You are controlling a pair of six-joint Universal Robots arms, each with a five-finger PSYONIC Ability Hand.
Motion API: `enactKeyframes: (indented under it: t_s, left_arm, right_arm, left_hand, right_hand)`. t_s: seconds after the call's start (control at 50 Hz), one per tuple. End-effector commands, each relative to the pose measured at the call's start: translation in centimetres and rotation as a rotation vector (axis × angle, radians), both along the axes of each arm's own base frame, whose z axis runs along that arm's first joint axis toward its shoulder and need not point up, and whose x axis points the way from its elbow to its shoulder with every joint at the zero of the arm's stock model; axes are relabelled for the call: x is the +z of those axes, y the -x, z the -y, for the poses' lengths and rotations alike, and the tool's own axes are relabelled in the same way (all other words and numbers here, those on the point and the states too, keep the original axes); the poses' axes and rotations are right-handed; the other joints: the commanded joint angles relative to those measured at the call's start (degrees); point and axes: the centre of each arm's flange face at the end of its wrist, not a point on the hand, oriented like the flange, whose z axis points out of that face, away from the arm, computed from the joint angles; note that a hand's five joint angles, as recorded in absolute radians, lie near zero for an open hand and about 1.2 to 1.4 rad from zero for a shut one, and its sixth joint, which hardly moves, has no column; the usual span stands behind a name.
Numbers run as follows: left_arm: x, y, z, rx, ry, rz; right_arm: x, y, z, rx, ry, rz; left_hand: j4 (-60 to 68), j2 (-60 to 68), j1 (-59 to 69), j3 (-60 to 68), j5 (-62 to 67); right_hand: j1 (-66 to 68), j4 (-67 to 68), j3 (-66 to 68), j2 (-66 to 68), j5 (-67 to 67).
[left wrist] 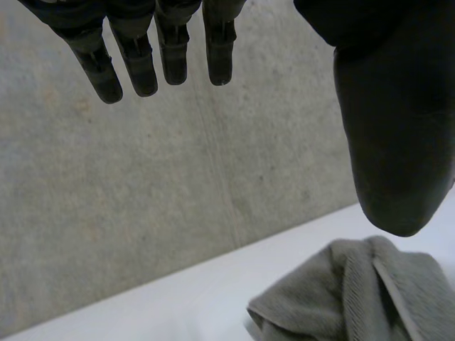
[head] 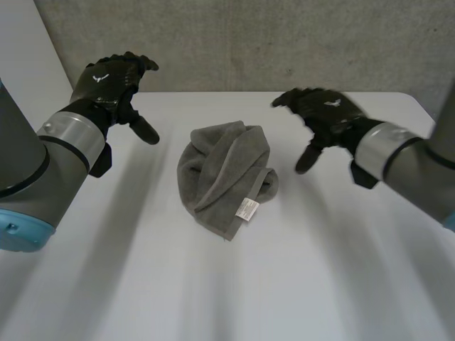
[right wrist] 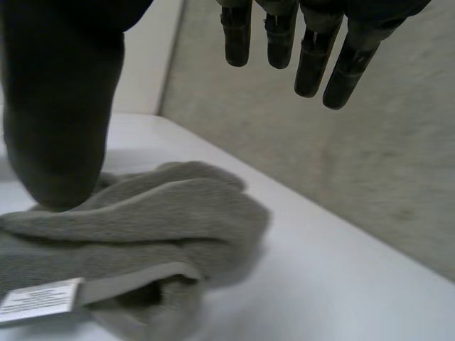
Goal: Fold the towel.
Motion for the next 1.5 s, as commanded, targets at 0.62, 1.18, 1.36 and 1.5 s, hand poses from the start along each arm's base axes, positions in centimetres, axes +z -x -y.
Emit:
enactKeyframes:
  t_s: [0.62,1.18,1.36,1.5]
  left_arm:
    - [-2.0,-0.3,1.9,0.025,0.035,-0.007]
    - [3.1,-0.9,-1.1,0.006,0.122,-0.043]
    - [4.0,-1.1,-1.4,-0.008,0.145,-0.047]
    - [2.4,-1.0,-1.0,-0.013,0.087,-0.022]
  right_arm:
    - [-13.1,-9.7,7.0,0.047,0.059,0.028]
    - [9.0,-3.1,-3.6,-0.05,0.382,0.198]
    - [-1.6,-7.4,-9.5,0.131,0.107,0.039]
    - [-6.1,-9.5,-12.4,0.223,-0.094,-0.099]
  left_hand:
    - [-3.76,-3.89,-6.34,-3.31,-3.02]
    - [-3.76,-3.89,-6.34,-3.31,-3.02]
    - [-3.76,-3.89,-6.34,-3.31,-3.02]
    - [-3.76,-3.56,-6.0,-3.31,-2.68]
  right_hand:
    - [50.58,-4.35,-3.02,49.64,50.45]
    - [66.59,-4.35,-3.02,65.65,66.46]
    - [66.59,-4.35,-3.02,65.65,66.46]
    - [-3.41,-4.35,-3.02,-4.35,-3.54]
